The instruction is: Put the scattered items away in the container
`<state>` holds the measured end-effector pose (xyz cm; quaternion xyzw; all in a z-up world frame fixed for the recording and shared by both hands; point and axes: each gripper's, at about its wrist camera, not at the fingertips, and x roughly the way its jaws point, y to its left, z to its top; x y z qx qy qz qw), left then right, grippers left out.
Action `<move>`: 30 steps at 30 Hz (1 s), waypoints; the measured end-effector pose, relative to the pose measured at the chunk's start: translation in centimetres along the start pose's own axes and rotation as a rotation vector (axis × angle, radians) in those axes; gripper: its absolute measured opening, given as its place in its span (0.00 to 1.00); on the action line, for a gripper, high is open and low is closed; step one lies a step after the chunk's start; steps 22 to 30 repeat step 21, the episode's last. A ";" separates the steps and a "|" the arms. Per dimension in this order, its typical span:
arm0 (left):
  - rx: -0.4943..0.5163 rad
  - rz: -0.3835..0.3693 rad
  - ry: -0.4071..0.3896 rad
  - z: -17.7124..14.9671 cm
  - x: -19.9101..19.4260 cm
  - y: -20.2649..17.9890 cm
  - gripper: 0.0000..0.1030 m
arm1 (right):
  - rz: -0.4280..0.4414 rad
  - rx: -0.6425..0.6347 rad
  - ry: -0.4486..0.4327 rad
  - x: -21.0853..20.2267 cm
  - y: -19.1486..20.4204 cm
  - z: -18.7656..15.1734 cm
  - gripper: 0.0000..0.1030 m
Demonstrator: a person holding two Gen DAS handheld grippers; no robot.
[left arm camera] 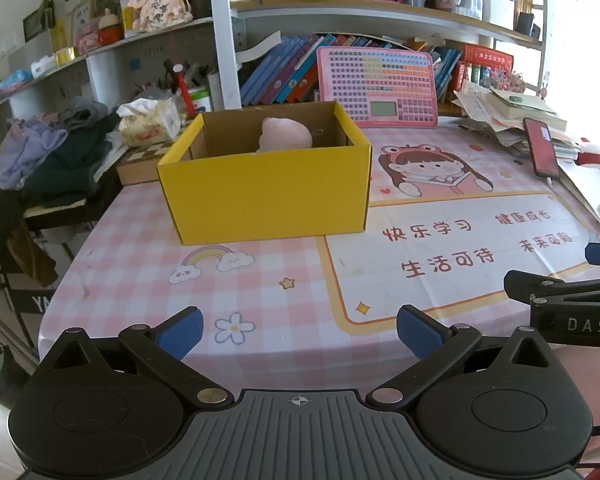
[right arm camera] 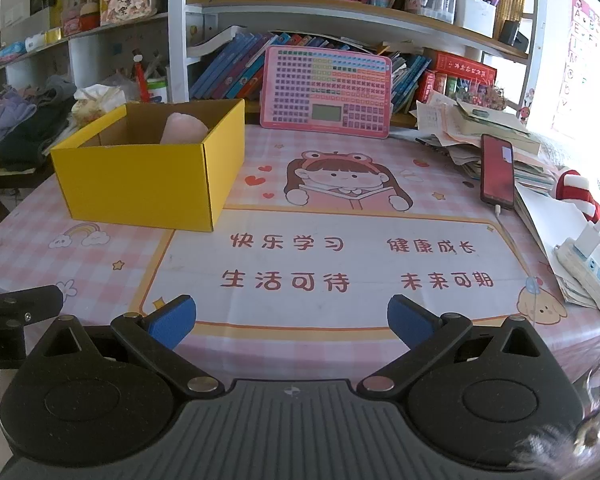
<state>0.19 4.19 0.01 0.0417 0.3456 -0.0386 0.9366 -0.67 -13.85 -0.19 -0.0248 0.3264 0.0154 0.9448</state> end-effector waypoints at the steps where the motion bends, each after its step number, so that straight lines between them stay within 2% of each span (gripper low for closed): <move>1: 0.001 -0.001 0.001 0.0 0.0 0.0 1.00 | 0.001 0.002 0.001 0.0 0.0 0.0 1.00; 30: 0.007 -0.008 -0.012 -0.2 0.1 0.0 1.00 | 0.003 0.008 0.007 0.1 -0.1 -0.1 1.00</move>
